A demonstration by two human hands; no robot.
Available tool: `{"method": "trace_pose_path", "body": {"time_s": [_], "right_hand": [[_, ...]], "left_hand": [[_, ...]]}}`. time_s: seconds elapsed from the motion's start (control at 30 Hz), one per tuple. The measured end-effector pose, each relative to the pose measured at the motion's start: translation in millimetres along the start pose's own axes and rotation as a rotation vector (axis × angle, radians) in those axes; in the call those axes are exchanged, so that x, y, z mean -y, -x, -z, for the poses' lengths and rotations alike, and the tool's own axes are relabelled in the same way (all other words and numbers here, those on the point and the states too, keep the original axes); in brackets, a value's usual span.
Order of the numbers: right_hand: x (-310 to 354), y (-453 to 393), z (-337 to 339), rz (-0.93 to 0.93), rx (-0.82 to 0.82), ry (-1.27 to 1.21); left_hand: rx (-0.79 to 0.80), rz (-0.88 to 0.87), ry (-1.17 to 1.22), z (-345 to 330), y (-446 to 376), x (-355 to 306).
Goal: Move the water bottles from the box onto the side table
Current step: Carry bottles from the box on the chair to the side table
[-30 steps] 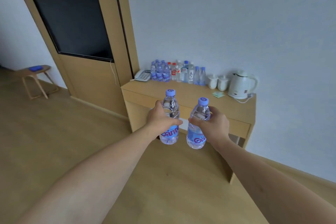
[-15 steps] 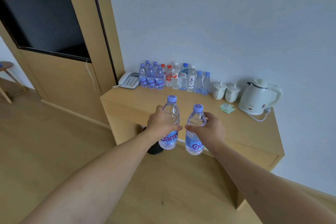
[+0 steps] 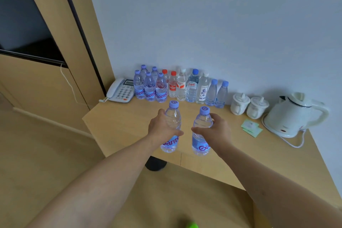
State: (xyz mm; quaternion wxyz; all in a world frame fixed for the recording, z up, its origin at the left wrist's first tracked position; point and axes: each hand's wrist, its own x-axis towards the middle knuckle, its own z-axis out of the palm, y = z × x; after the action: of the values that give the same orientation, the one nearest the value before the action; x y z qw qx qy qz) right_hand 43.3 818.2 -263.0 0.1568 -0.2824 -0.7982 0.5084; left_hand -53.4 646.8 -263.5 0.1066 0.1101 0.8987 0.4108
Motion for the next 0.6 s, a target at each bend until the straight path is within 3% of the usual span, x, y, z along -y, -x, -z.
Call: {"method": "trace_pose_path", "body": {"time_s": [0.37,0.6], "right_hand": [[-17.2,-189.8,-81.1,-0.059,-0.002,0.073],[-25.6,-259.4,-109.8,-0.134,0.023,0.133]], "left_hand": [[0.087,0.004,-0.184,-27.5,-194.6,23.2],[0.152,0.022,-0.185,-45.3,-274.5,30.7]]}}
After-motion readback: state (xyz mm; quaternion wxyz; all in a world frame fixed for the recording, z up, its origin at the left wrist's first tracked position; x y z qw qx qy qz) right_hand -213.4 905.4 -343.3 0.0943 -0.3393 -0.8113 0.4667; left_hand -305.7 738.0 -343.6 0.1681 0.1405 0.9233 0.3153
